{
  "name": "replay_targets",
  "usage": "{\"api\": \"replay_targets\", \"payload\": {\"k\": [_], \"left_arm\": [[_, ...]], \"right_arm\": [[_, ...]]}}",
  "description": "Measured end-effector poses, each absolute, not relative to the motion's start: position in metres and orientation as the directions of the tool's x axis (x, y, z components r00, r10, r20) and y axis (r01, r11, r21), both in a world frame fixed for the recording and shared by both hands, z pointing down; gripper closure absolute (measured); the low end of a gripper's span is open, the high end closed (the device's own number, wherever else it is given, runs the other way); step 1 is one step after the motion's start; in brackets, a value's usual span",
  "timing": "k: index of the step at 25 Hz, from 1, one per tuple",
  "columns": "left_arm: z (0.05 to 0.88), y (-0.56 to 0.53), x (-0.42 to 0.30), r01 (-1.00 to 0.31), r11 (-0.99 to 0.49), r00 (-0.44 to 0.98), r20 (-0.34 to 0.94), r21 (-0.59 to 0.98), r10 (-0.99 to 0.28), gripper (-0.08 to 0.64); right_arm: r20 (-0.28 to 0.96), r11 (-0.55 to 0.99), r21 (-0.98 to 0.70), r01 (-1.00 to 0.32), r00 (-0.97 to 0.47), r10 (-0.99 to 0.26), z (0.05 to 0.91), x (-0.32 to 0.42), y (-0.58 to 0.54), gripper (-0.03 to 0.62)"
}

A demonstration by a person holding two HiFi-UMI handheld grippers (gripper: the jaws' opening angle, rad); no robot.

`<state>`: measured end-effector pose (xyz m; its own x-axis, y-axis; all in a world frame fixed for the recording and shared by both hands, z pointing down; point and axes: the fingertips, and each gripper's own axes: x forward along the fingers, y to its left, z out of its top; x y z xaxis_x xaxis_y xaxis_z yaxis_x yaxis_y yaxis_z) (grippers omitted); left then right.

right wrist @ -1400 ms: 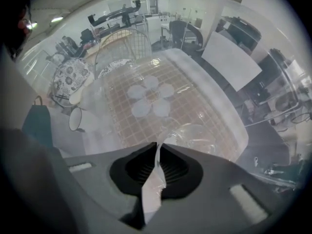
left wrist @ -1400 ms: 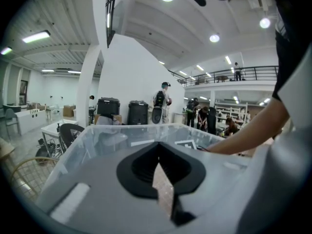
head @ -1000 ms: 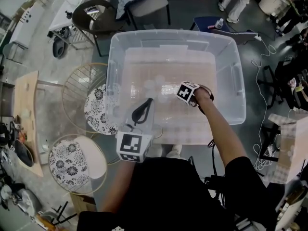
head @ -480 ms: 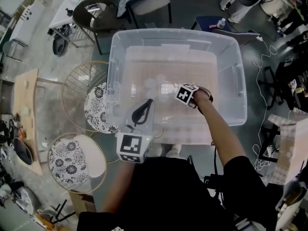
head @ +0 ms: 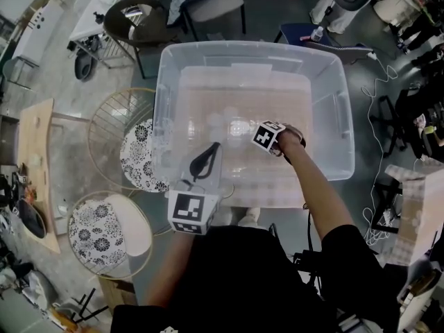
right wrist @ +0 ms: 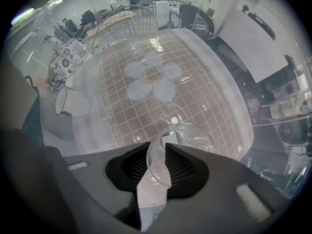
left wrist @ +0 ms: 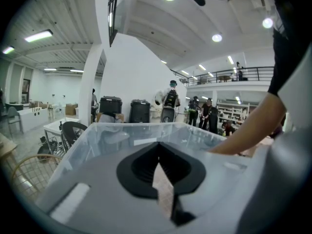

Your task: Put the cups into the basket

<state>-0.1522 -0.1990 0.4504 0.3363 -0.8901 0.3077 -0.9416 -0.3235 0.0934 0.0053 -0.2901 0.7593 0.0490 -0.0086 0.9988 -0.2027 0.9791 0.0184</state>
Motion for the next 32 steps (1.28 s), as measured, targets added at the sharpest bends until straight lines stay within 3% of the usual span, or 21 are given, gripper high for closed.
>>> {"api": "replay_targets", "payload": {"k": [9,12,16,20,23,32], "left_arm": [[0.448,-0.196,-0.155,-0.945,-0.307,0.326,0.291,0.109,-0.900,0.552],[0.447,-0.197,-0.153,-0.944,-0.308,0.328,0.283,0.114,-0.901,0.552],[0.448,-0.193,-0.149,-0.943,-0.310,0.332,0.280,0.119,-0.901,0.552],[0.446,-0.194,-0.148,-0.945,-0.300,0.325,0.269,0.130,-0.907,0.552],[0.440,-0.197,-0.143,-0.942,-0.313,0.335,0.259,0.120,-0.906,0.552],[0.433,-0.196,-0.137,-0.941,-0.316,0.336,0.239,0.116,-0.911,0.552]], "right_arm": [[1.000,0.976,0.003,-0.218,-0.015,-0.006,0.738,-0.002,-0.290,0.492],[0.996,0.961,-0.012,-0.278,-0.088,-0.013,0.723,-0.003,-0.293,0.500],[0.986,0.960,-0.008,-0.280,-0.163,-0.039,0.695,-0.008,-0.290,0.543],[0.970,0.951,0.025,-0.308,-0.224,-0.098,0.662,-0.007,-0.290,0.588],[0.959,0.928,0.025,-0.372,-0.253,-0.127,0.642,0.005,-0.288,0.588],[0.807,0.893,0.007,-0.451,-0.525,-0.272,0.550,-0.007,-0.277,0.588]]}}
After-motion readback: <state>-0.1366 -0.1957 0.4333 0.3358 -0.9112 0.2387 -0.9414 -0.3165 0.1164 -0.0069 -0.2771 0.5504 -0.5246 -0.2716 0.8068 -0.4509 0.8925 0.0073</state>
